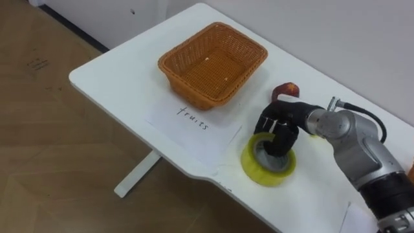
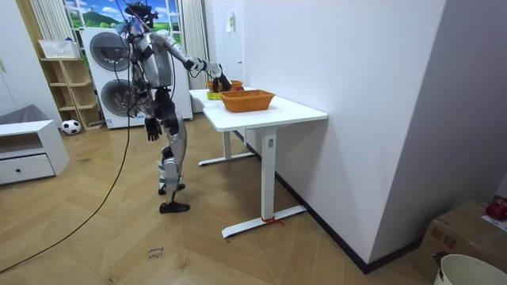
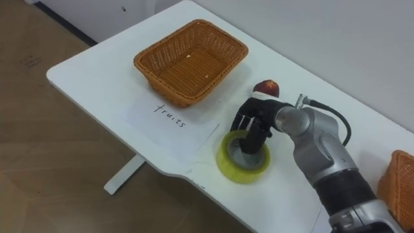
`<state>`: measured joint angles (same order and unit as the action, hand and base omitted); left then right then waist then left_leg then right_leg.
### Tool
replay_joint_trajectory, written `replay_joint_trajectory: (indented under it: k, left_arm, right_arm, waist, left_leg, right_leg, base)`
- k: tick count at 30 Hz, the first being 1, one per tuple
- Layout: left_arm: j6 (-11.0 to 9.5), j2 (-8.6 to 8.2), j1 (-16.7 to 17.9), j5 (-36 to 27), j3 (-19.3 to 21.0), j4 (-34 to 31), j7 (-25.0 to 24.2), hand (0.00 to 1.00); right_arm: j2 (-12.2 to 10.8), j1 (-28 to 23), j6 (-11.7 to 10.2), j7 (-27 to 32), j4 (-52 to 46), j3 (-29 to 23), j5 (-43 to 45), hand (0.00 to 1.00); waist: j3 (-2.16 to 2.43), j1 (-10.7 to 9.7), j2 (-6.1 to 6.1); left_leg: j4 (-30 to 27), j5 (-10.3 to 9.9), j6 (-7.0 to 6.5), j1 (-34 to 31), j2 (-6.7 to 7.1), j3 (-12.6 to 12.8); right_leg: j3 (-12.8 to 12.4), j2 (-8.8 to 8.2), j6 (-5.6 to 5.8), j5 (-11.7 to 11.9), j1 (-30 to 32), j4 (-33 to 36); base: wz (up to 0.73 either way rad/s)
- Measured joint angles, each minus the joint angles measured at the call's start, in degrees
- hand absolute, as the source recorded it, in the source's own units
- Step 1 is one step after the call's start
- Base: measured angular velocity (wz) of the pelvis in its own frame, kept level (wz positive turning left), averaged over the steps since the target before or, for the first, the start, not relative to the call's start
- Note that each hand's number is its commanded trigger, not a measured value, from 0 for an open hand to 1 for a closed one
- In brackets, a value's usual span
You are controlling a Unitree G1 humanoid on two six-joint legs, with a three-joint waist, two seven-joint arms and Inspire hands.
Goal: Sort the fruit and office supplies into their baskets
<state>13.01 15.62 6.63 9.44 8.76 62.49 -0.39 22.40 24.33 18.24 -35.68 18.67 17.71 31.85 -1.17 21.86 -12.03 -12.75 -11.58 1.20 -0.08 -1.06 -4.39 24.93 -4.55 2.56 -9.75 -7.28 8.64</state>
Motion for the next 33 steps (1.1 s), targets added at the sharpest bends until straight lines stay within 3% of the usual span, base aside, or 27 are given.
replay_joint_trajectory:
  k: [5, 9, 11, 14, 16, 21, 26, 33]
  left_arm:
    - [-1.1, -0.05, 1.9, -3.3, -0.1, 0.0, 1.4, 0.0]
    - [-2.7, -1.27, 3.3, -3.8, 0.9, 0.0, 2.6, 0.0]
    - [-3.8, -2.35, 4.1, -4.3, 2.5, 0.1, 2.8, 0.0]
    - [-4.6, -2.71, 4.8, -4.5, 3.2, 0.6, 3.0, 0.0]
    - [-5.2, -3.28, 5.4, -5.4, 3.5, 0.6, 3.8, 0.0]
    - [-6.8, -3.73, 5.3, -5.4, 4.0, 0.5, 4.0, 0.0]
    - [-8.1, -4.84, 5.3, -5.5, 4.7, -0.5, 4.3, 0.0]
    - [-8.2, -5.7, 5.8, -6.4, 4.7, -0.6, 4.1, 0.0]
  right_arm:
    - [0.0, -1.5, -1.3, 0.2, -2.9, -1.2, -0.4, 1.0]
    - [0.1, -6.9, -2.3, -0.2, -10.1, -4.2, 1.0, 1.0]
    - [0.1, -9.2, -3.6, -0.3, -12.9, -6.7, 0.2, 1.0]
    - [0.5, -10.4, -3.9, -0.2, -14.2, -7.9, 0.0, 1.0]
    - [1.4, -10.5, -3.9, -0.2, -15.7, -8.3, 0.0, 1.0]
    - [1.5, -10.9, -4.5, 1.1, -21.1, -12.8, -0.4, 1.0]
    - [1.5, -10.9, -6.2, 4.9, -24.5, -18.5, 0.3, 1.0]
    - [1.5, -10.9, -6.2, 7.8, -26.6, -21.7, 0.0, 1.0]
  waist:
    - [0.01, -2.3, 0.84]
    - [0.27, -3.4, 2.04]
    - [0.13, -5.2, 2.63]
    - [0.26, -6.4, 3.25]
    - [0.29, -8.6, 3.82]
    - [0.36, -11.9, 3.91]
    - [0.8, -13.2, 4.38]
    - [1.03, -14.4, 5.29]
  left_leg:
    - [-0.2, 0.0, -0.02, -0.1, 0.06, 0.1]
    - [-0.1, 0.0, -0.03, -0.1, 0.07, 1.0]
    - [0.0, 0.0, -0.03, -0.1, 0.03, 1.6]
    - [0.1, 0.0, -0.04, 0.0, -0.11, 2.7]
    - [0.2, 0.0, -0.05, 0.0, -0.11, 3.0]
    - [0.3, 0.0, -0.05, 0.6, -0.11, 3.6]
    - [0.7, 0.1, -0.13, 1.8, -0.17, 4.3]
    - [2.0, 0.2, -0.34, 2.9, -0.31, 5.9]
  right_leg:
    - [-1.5, 0.0, 0.0, 0.0, 0.3, 0.0]
    - [-3.4, -0.08, 0.0, 0.0, 0.7, 0.0]
    - [-4.7, -0.08, 0.0, 0.0, 1.0, 0.0]
    - [-6.2, -0.09, 0.0, 0.0, 1.3, 0.0]
    - [-7.0, -0.13, 0.0, 0.0, 1.7, 0.0]
    - [-7.7, -0.2, -0.02, 0.0, 1.8, 0.2]
    - [-7.9, -0.28, -0.05, 0.0, 1.3, 0.6]
    - [-9.1, -0.32, -0.05, 0.0, 1.4, 1.2]
  base:
    - [0.0]
    - [-0.1]
    - [-0.16]
    - [-0.25]
    - [-0.26]
    - [-0.14]
    - [-0.06]
    - [-0.12]
